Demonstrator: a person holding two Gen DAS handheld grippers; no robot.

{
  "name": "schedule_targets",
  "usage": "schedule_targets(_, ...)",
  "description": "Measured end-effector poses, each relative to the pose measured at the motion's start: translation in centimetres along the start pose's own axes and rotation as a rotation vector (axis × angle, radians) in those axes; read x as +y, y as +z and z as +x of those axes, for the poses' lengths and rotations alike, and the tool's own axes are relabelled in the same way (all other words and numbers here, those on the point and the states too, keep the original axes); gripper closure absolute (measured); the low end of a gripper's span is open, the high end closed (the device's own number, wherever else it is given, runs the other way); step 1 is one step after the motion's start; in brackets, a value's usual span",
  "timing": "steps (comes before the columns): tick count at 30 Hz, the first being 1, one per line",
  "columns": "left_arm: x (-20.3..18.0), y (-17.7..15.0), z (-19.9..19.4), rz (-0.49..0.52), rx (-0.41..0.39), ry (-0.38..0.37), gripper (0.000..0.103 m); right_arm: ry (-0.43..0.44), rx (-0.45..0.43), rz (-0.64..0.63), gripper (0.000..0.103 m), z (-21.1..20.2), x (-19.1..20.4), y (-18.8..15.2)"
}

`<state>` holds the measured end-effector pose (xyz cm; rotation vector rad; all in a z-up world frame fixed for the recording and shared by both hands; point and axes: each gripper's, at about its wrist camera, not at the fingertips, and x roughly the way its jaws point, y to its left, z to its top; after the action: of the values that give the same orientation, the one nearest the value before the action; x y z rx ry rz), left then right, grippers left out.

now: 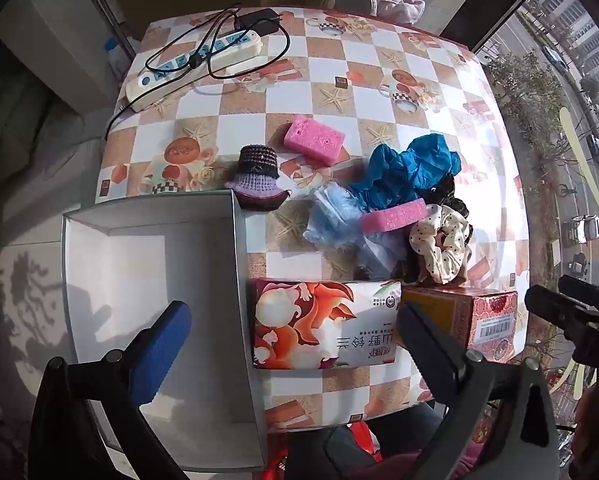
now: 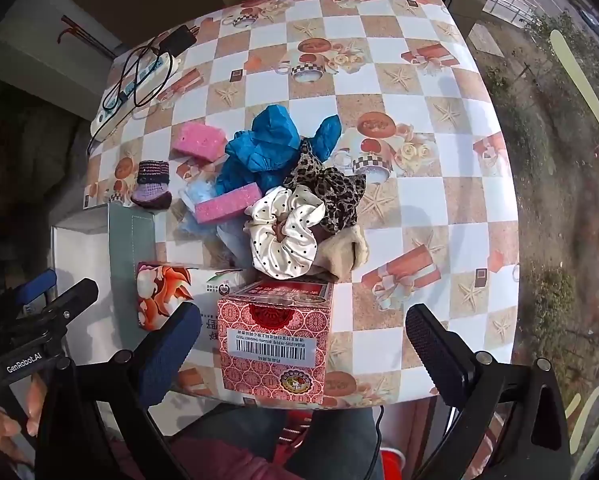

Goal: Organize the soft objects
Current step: 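Move the left tool toward the pink sponge while the right tool approaches the blue glove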

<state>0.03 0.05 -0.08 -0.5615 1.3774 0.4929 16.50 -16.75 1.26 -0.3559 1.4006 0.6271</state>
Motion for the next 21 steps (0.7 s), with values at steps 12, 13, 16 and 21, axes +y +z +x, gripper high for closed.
schedule_targets(12, 0.5, 2.3, 0.5, 0.028, -0.035, 0.012, 0.0, -0.007, 0.009, 0.002, 0.0, 0.7, -0.1, 1.3)
schedule_targets(13, 0.7, 2.6, 0.7, 0.026, -0.03, 0.015, 0.0, -0.009, 0.013, 0.0, 0.0, 0.9, -0.2, 1.5)
schedule_targets(16, 1.1, 3.7, 1.4, 0.028, -0.017, 0.021, 0.0, -0.005, 0.028, 0.009, 0.0, 1.4, -0.6, 2.1)
schedule_targets(21, 0.9, 5.4, 2.9, 0.044, 0.005, 0.029, 0.0, 0.002, 0.047, 0.04, 0.0, 2.1, -1.6, 3.2)
